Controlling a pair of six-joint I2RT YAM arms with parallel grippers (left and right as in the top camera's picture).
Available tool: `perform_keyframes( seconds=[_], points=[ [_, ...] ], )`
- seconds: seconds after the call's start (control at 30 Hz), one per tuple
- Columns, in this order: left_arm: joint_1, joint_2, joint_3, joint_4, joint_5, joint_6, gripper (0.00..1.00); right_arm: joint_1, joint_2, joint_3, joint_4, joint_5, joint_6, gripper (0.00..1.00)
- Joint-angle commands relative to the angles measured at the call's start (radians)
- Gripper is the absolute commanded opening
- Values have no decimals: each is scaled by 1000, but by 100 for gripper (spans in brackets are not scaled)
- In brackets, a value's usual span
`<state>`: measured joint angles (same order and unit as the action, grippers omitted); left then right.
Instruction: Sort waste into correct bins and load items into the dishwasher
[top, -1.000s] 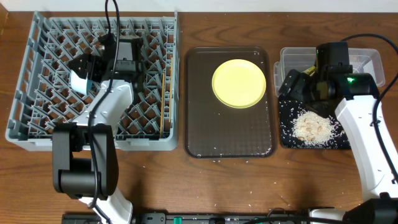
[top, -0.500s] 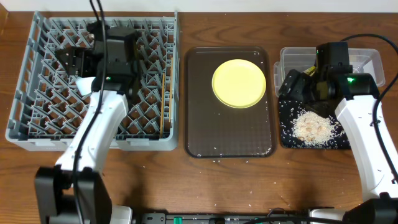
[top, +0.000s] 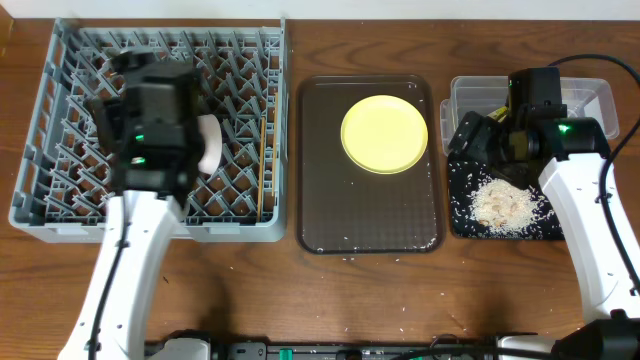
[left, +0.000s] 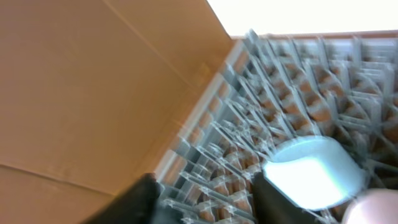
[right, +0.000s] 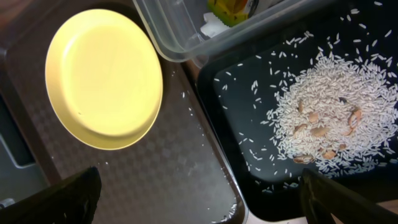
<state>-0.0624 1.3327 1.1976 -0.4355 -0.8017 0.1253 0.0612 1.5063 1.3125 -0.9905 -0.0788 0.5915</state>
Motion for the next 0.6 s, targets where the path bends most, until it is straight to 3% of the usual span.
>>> perform_keyframes(
  seconds=[0.0, 0.13, 0.37, 0.57],
  points=[
    [149, 7, -3, -58, 470, -124, 28, -8, -16, 1, -1, -1, 6, 99],
    [345, 38, -3, -39, 784, -124, 9, -8, -16, 1, -1, -1, 6, 99],
    [520, 171, -3, 46, 1125, -122, 8, -8, -16, 1, -1, -1, 6, 99],
    [561, 309, -3, 117, 1276, -119, 8, -8, -16, 1, -1, -1, 6, 99]
  ],
)
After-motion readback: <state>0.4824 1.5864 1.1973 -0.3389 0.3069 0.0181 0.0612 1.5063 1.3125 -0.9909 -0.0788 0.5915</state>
